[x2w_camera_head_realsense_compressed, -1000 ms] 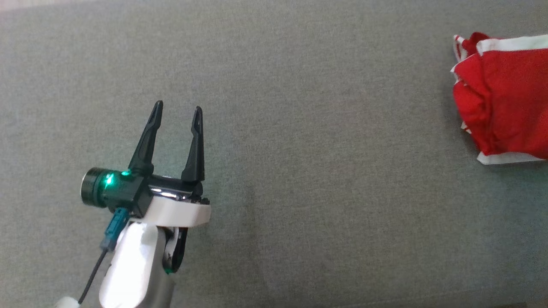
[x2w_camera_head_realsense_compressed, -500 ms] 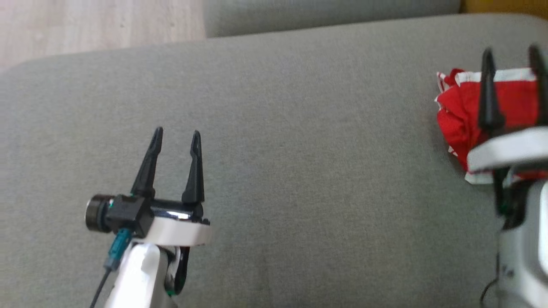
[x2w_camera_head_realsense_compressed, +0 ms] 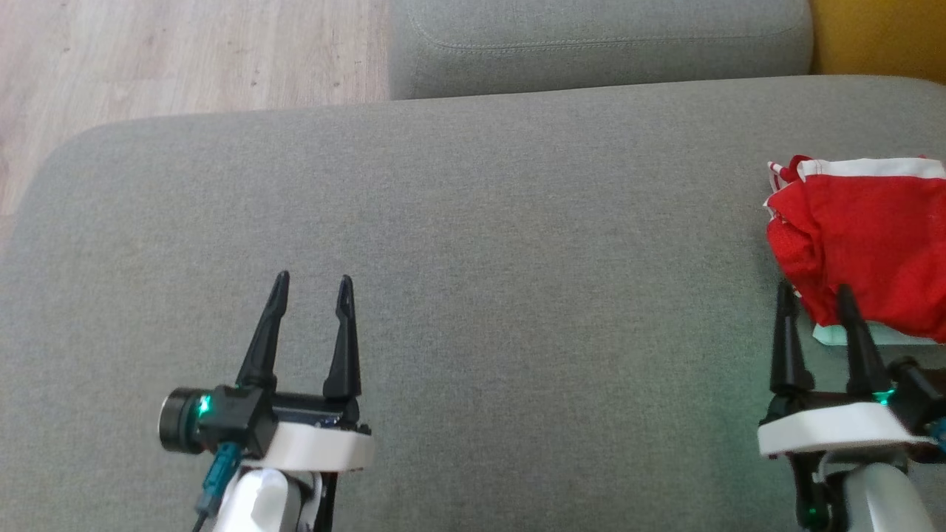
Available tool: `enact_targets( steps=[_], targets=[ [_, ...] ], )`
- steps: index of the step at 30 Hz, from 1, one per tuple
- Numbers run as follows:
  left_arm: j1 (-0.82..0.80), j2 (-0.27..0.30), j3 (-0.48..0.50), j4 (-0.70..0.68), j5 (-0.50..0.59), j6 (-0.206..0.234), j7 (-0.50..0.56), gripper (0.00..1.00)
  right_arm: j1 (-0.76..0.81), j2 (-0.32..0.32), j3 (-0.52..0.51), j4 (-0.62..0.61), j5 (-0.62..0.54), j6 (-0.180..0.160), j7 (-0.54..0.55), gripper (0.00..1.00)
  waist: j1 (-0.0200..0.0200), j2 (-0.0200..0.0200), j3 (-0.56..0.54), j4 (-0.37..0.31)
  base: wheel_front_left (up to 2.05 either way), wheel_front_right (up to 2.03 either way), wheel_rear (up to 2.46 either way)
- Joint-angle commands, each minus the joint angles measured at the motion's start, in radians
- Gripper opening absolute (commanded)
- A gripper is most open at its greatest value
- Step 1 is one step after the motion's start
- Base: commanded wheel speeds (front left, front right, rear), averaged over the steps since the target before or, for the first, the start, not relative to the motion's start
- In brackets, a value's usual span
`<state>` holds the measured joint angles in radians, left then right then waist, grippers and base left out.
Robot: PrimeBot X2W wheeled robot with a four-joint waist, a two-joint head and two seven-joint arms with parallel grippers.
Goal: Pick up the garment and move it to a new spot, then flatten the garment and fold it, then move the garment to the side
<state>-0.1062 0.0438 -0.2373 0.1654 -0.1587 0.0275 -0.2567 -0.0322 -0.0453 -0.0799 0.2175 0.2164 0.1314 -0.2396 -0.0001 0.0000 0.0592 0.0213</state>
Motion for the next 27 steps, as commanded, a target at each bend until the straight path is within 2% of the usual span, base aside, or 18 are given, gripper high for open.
enact_targets(
  steps=[1,23,27],
  targets=[
    [-0.013,0.006,0.024,-0.035,0.0,0.004,-0.005,1.0,-0.031,-0.005,0.033,-0.032,-0.014,-0.001,-0.014,1.0,0.0001,0.0,-0.001,0.0,0.0,0.0,0.0],
    [-0.02,0.006,0.029,0.011,-0.026,0.048,-0.005,1.0,-0.018,-0.005,0.054,-0.049,-0.031,-0.001,-0.022,1.0,0.0001,0.0,-0.015,-0.002,0.0,0.0,0.0],
    [-0.026,0.006,0.032,0.016,-0.059,0.035,-0.005,1.0,-0.021,-0.005,0.063,-0.051,-0.03,-0.001,-0.022,1.0,0.0001,0.0,-0.014,-0.004,0.0,0.0,0.0]
  ],
)
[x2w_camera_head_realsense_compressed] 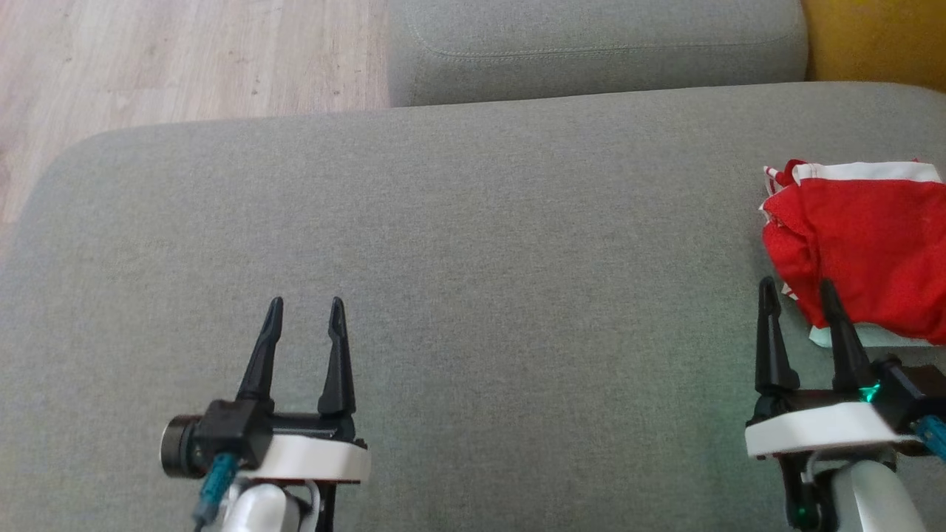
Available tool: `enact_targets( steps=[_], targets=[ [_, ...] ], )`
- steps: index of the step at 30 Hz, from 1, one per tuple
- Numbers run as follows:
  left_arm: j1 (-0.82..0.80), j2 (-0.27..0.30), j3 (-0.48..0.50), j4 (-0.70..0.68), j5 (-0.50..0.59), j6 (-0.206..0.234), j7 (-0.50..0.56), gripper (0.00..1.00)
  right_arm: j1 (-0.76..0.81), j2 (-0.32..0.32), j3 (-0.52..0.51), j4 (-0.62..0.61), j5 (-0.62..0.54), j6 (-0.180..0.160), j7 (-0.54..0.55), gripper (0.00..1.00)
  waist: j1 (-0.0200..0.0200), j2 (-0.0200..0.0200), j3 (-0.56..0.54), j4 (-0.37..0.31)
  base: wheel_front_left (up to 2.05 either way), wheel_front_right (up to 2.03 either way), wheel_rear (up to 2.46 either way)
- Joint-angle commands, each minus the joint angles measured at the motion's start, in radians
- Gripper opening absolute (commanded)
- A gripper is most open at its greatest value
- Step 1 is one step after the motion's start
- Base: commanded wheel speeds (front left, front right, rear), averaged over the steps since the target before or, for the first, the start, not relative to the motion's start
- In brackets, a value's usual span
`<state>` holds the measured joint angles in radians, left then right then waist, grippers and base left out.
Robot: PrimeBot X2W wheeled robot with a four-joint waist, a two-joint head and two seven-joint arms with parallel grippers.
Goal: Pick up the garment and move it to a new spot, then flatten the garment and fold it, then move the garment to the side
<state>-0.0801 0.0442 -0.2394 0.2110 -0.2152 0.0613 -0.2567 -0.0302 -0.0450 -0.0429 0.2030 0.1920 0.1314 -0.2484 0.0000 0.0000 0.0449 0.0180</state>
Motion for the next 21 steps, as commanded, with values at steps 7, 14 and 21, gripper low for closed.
enact_targets(
  steps=[7,14,21],
  targets=[
    [-0.053,0.006,0.046,-0.007,-0.029,-0.008,-0.005,1.0,-0.035,-0.005,0.042,-0.034,-0.007,-0.001,-0.013,1.0,0.0,0.0,0.002,-0.013,0.0,0.0,0.0],
    [-0.057,0.006,0.049,0.021,-0.044,-0.01,-0.005,1.0,-0.037,-0.005,0.049,-0.032,-0.002,-0.001,-0.013,1.0,0.0,0.0,0.0,-0.018,0.0,0.0,0.0],
    [-0.056,0.006,0.054,0.036,-0.075,-0.01,-0.005,1.0,-0.036,-0.005,0.052,-0.03,0.003,-0.001,-0.013,1.0,0.0,0.0,-0.004,-0.019,0.0,0.0,0.0]
  ],
)
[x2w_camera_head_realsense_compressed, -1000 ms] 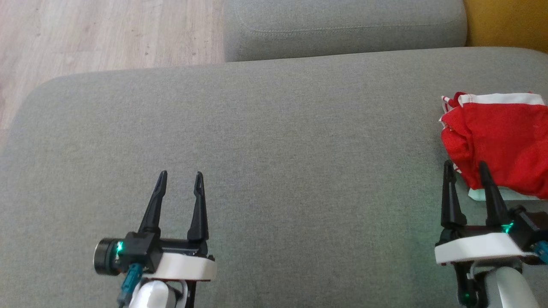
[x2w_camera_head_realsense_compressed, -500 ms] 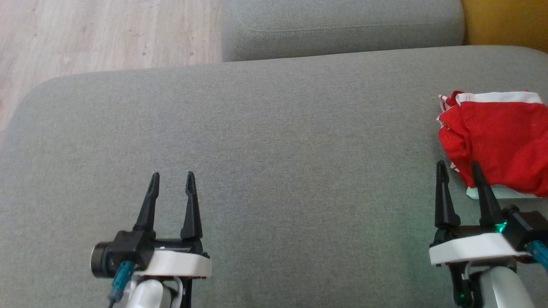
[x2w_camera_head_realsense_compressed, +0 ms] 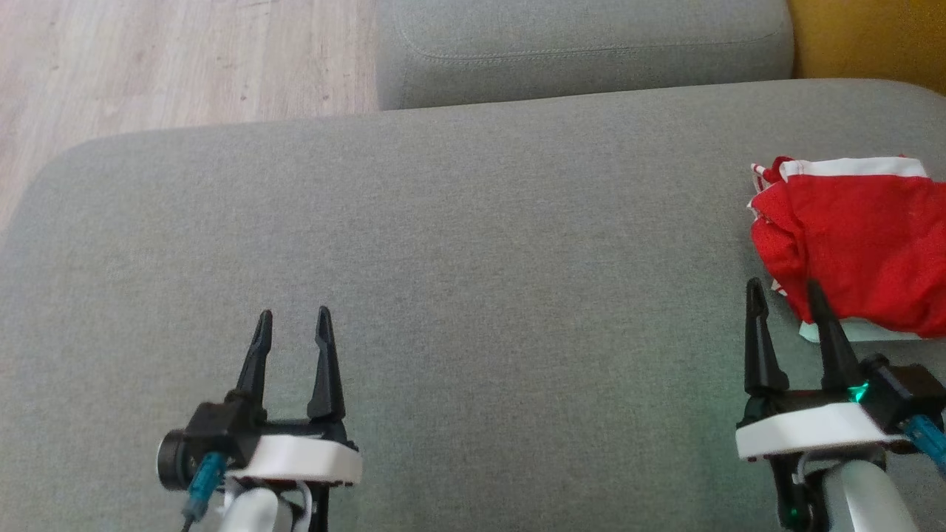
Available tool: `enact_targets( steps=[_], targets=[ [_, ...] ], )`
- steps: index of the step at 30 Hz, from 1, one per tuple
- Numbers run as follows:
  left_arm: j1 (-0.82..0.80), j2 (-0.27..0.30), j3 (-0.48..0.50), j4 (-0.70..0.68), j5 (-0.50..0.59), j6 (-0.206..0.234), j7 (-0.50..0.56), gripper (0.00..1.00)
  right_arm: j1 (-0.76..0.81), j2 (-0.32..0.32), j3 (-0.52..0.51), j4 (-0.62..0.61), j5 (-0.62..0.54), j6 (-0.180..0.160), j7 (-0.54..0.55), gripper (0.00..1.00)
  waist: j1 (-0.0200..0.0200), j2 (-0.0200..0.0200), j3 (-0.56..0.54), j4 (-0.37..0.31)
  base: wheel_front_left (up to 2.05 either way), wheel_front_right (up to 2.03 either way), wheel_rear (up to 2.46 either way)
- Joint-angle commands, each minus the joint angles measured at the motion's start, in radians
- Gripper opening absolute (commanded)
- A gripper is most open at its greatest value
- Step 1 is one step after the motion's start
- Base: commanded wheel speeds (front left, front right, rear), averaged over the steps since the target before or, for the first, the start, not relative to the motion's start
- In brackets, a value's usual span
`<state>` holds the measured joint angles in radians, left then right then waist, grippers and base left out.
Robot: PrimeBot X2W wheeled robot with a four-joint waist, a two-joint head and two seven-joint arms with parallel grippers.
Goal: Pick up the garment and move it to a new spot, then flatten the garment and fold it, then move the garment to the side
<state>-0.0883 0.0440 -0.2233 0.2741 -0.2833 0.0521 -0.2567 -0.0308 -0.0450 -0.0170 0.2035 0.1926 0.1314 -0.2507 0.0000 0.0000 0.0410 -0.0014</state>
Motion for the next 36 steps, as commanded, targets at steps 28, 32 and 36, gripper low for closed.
enact_targets(
  steps=[28,32,36],
  targets=[
    [0.01,0.002,0.061,0.024,-0.254,-0.035,0.07,0.0,-0.005,-0.006,-0.007,0.04,0.278,0.0,0.064,0.0,0.0,0.0,-0.008,0.0,0.0,0.0,0.0],
    [0.009,0.002,0.071,0.022,-0.297,-0.04,0.081,0.0,-0.008,-0.007,-0.01,0.04,0.324,0.0,0.075,0.0,0.0,0.0,-0.01,0.0,0.0,0.0,0.0],
    [0.008,0.002,0.082,0.02,-0.339,-0.046,0.093,0.0,-0.011,-0.008,-0.012,0.04,0.37,0.0,0.086,0.0,0.0,0.0,-0.011,0.0,0.0,0.0,0.0]
  ],
)
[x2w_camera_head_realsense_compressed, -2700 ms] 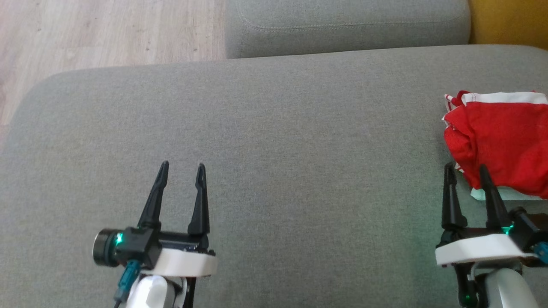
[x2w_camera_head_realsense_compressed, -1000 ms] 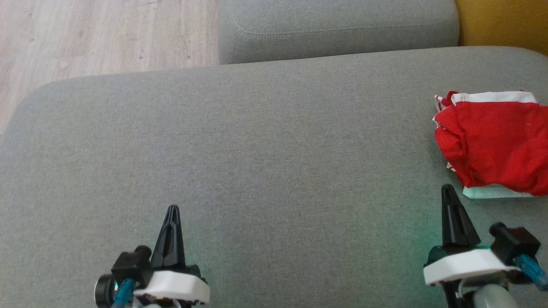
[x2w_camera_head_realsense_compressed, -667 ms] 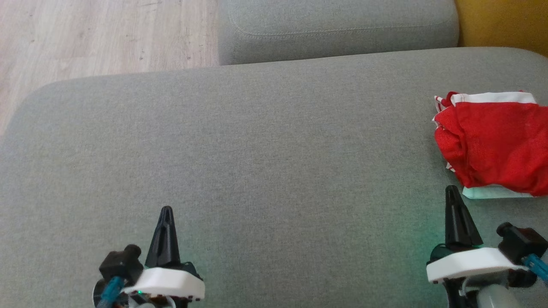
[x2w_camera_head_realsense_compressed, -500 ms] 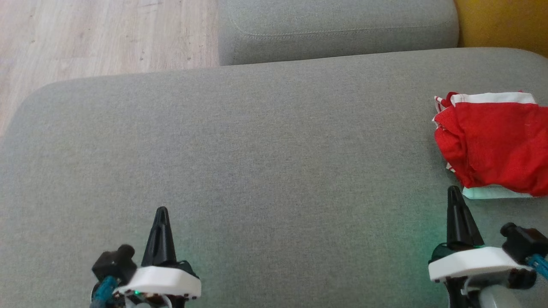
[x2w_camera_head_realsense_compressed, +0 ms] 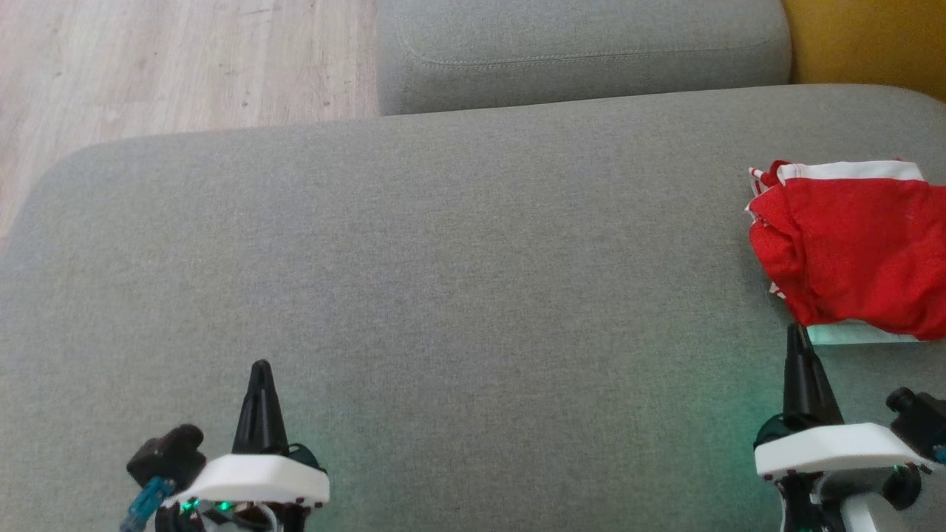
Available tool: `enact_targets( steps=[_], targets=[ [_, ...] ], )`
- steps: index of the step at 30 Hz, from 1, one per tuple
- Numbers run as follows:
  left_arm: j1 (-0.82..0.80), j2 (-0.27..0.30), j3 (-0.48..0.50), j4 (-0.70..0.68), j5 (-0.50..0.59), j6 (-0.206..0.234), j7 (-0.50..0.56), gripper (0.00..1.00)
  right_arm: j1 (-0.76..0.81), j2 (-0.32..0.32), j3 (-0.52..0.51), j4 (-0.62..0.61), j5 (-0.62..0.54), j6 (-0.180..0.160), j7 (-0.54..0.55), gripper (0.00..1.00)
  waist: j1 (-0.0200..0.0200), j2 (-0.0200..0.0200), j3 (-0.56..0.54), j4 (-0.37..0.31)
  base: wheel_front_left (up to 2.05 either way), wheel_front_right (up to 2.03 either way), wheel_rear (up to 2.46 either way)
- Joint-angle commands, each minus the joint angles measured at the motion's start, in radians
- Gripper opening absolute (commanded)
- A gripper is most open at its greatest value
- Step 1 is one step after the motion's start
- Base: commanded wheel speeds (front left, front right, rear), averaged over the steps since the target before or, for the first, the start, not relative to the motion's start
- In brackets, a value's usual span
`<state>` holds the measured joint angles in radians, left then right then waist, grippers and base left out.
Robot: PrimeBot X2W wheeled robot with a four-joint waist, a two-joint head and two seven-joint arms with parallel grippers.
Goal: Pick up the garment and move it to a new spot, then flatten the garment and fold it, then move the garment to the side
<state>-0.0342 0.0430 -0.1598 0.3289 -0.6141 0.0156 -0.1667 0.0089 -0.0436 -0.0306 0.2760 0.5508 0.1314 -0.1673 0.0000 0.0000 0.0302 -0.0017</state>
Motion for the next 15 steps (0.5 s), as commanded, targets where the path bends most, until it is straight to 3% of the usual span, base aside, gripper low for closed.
enact_targets(
  steps=[1,15],
  targets=[
    [-0.047,0.003,0.021,-0.036,-0.019,-0.011,0.006,0.0,-0.051,-0.01,0.001,-0.033,0.023,0.0,0.005,0.0,0.0,0.0,0.0,0.0,0.0,0.0,0.0],
    [-0.051,0.005,0.062,-0.043,-0.178,-0.033,0.05,0.0,-0.062,-0.012,-0.009,-0.033,0.195,0.0,0.047,0.0,0.0,0.0,-0.005,0.0,0.0,0.0,0.0]
  ],
)
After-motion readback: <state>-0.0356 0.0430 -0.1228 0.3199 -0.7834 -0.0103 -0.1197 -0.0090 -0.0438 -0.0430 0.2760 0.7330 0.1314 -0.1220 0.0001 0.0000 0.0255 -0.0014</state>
